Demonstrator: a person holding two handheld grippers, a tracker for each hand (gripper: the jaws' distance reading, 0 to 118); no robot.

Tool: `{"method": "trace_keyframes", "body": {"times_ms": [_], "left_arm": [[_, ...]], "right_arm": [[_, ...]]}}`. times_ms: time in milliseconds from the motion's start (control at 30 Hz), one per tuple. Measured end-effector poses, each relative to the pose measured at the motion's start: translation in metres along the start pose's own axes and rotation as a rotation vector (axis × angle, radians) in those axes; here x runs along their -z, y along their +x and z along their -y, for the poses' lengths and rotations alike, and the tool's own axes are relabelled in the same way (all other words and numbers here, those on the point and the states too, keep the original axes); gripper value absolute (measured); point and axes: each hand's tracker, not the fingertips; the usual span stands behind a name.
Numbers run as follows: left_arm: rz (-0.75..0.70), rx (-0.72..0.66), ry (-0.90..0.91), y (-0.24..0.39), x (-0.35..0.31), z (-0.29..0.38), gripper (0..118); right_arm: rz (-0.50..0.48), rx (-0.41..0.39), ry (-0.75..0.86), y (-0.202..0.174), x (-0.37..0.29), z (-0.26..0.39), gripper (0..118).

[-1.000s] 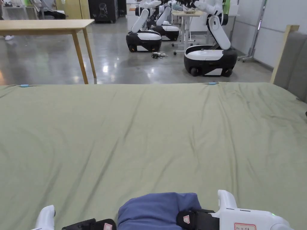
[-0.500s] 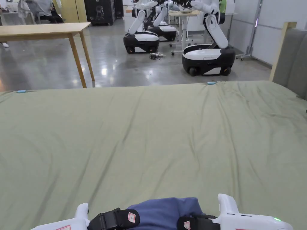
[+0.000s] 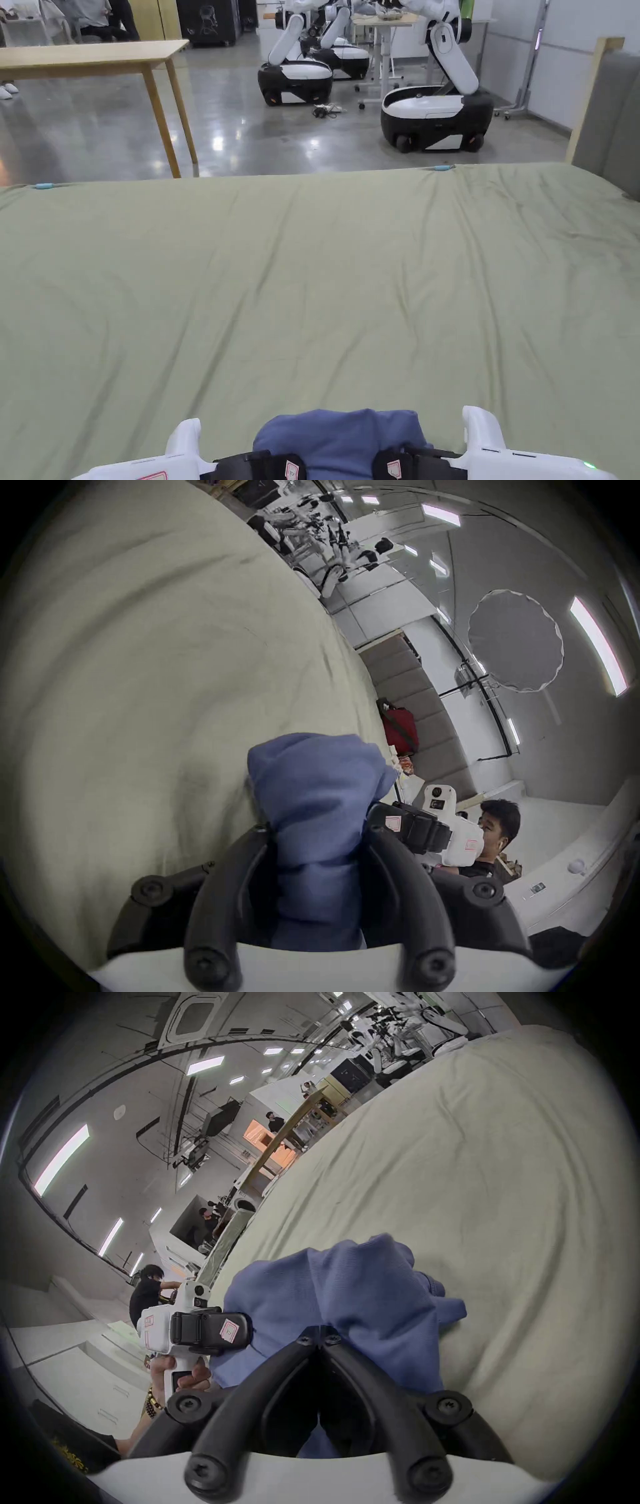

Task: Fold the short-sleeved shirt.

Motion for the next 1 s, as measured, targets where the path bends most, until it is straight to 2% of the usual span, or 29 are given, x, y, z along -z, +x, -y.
{"method": "trace_keyframes", "body": {"times_ms": [100, 300, 467, 667, 800, 933, 1000], "left_arm": [[0.017, -0.001, -0.009, -0.002, -0.009, -0.006, 32], [-0.016, -0.028, 0.045, -0.020, -0.052, -0.017, 31], [-0.032, -0.009, 0.025, -0.060, -0.123, -0.038, 31], [-0.030, 0.000, 0.041, -0.131, -0.241, -0.072, 31], [-0.127, -0.052, 0.083, -0.167, -0.315, -0.092, 31], [-0.154, -0.080, 0.114, -0.186, -0.356, -0.103, 31], [-0.154, -0.086, 0.121, -0.177, -0.356, -0.102, 31]], "right_arm": [[-0.043, -0.007, 0.043, -0.009, -0.009, -0.002, 0], [-0.048, -0.063, 0.102, -0.039, -0.032, -0.014, 0], [-0.042, -0.119, 0.132, -0.063, -0.038, -0.018, 0], [-0.049, -0.136, 0.125, -0.083, -0.026, -0.010, 0], [-0.036, -0.144, 0.097, -0.096, -0.011, -0.006, 0], [-0.036, -0.148, 0.075, -0.106, 0.003, -0.001, 0], [-0.037, -0.146, 0.067, -0.108, 0.008, 0.000, 0]]}}
